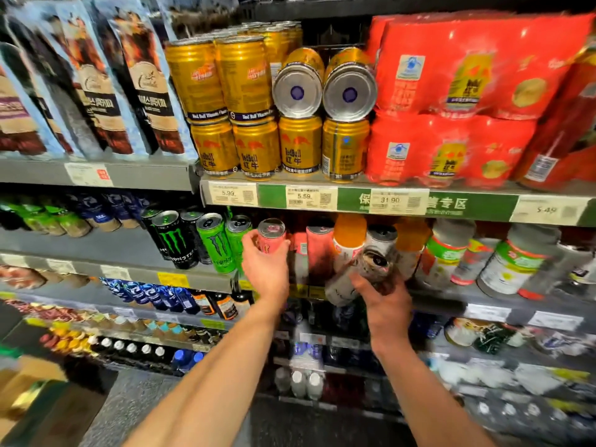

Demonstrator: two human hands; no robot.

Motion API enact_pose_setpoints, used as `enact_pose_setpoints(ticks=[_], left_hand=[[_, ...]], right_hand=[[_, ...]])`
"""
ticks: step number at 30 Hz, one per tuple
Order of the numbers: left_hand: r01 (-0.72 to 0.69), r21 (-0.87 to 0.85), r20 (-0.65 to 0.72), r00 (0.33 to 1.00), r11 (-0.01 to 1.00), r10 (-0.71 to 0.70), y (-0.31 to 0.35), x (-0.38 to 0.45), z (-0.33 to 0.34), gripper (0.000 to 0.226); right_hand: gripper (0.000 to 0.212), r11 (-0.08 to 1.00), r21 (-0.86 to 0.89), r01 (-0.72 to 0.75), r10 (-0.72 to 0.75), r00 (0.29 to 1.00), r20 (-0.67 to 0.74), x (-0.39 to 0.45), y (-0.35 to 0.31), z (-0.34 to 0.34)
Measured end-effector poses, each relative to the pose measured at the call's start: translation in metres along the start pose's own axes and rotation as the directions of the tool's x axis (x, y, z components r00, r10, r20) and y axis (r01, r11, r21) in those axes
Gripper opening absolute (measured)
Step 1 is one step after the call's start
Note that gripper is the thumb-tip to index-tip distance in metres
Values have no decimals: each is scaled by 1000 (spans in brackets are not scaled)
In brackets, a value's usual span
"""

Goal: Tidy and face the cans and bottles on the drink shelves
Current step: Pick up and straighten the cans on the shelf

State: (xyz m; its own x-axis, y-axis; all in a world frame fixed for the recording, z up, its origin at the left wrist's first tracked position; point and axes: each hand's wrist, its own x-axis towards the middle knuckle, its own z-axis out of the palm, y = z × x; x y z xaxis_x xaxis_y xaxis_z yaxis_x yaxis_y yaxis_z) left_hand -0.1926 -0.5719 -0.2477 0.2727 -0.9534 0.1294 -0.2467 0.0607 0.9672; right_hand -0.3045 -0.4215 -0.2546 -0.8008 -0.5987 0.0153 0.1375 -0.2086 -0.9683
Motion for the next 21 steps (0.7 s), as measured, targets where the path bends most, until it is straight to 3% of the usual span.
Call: enact_pose_setpoints(ticks=[11,16,19,21], left_hand=[[-52,117,-152,986,992,69,0,4,11,55],[-101,41,-189,976,994,107,1,-17,13,53],[-234,-18,-19,972,972,234,4,-46,22,39],[-232,-1,136,964,973,229,2,-52,33,46]], right_hand=[[40,998,18,-63,62,995,76,4,2,-19],[38,996,35,-78,75,993,88,1,1,-28],[38,996,43,-83,79,993,91,-1,0,-32],[38,994,46,-94,90,992,90,-3,0,-35]])
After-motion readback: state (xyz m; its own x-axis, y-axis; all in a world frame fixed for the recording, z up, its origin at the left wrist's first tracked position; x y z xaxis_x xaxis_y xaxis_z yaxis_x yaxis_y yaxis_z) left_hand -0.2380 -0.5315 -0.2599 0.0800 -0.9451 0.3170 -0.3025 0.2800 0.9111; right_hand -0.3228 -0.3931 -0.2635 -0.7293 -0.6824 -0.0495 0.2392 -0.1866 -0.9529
